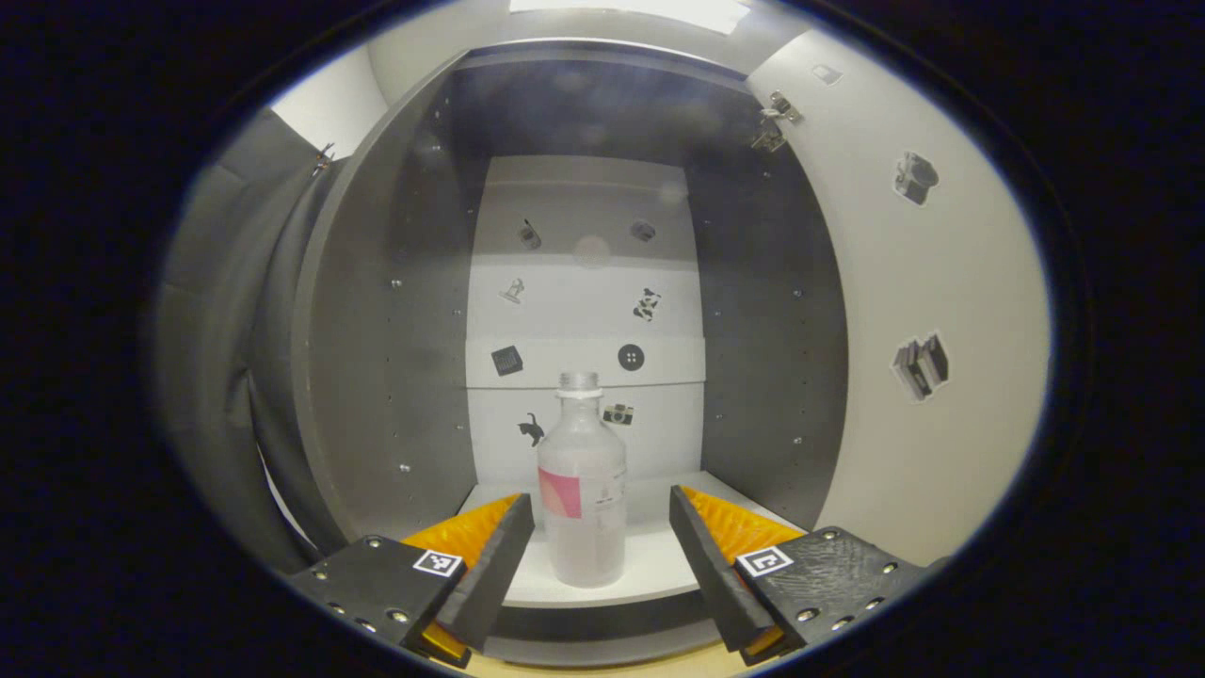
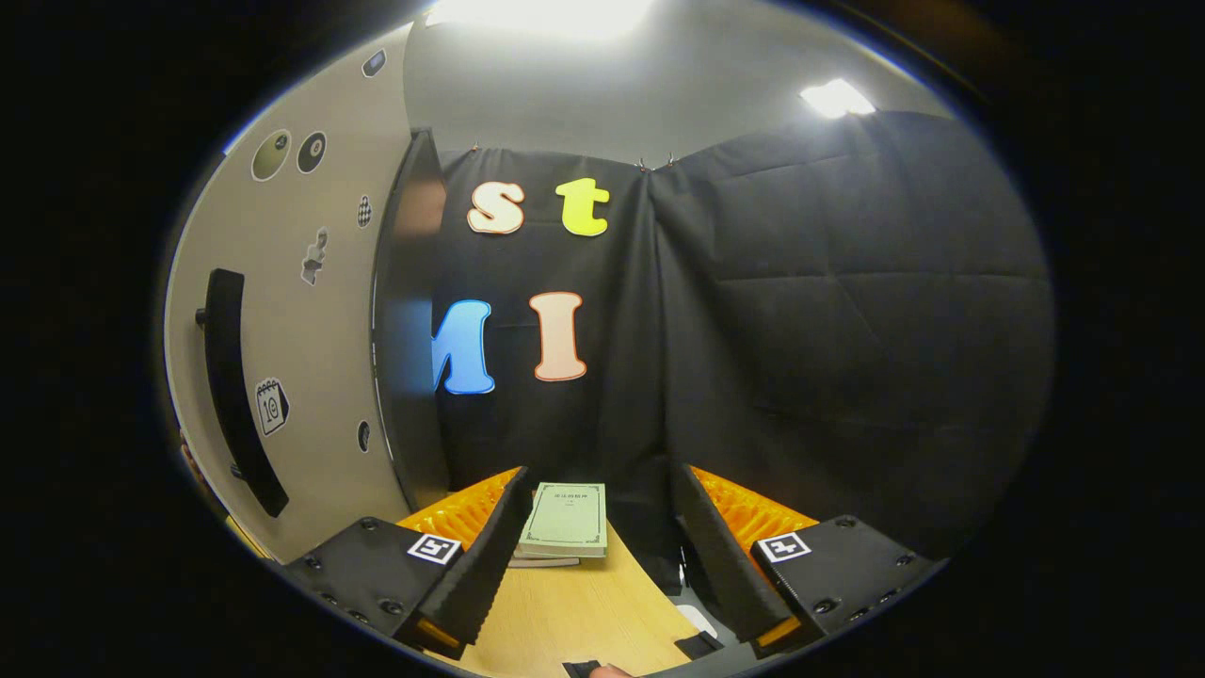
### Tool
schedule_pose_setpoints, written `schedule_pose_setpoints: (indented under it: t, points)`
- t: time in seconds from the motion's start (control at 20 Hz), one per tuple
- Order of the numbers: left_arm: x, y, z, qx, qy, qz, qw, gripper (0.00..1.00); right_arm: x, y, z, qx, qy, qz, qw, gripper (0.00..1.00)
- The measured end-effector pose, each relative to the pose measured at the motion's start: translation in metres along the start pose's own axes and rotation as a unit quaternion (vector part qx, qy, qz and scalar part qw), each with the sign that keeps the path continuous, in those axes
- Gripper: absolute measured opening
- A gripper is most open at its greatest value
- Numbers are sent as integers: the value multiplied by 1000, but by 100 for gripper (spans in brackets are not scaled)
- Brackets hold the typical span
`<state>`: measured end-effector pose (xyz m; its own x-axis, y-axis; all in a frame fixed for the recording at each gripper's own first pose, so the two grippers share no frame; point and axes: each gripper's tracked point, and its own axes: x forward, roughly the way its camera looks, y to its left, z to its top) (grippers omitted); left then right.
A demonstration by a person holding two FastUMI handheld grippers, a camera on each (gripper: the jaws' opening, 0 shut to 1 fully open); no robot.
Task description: Open the cabinet door with the right hand, grasp the bottle in the cabinet with the left hand and place it on the coaster, then close the cabinet door with the right hand.
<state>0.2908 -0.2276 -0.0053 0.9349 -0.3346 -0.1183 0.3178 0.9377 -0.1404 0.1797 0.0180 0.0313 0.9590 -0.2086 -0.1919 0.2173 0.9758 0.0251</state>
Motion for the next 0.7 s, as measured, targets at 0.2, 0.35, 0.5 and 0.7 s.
schedule_pose_setpoints:
  t: [0.2,0.35,0.5,0.7]
  points:
    - [21,10,-11,-6,8,-4,1000,88,2,3,-1,-6,3,-18,1000,94]
    - [37,13,-21,-11,21,-10,1000,89,4,5,-4,-15,9,-27,999,94]
    - [50,16,-32,-16,32,-13,999,88,5,6,-8,-25,15,-35,999,99]
    - [58,18,-37,-10,38,-7,999,90,7,7,-11,-32,21,-39,999,94]
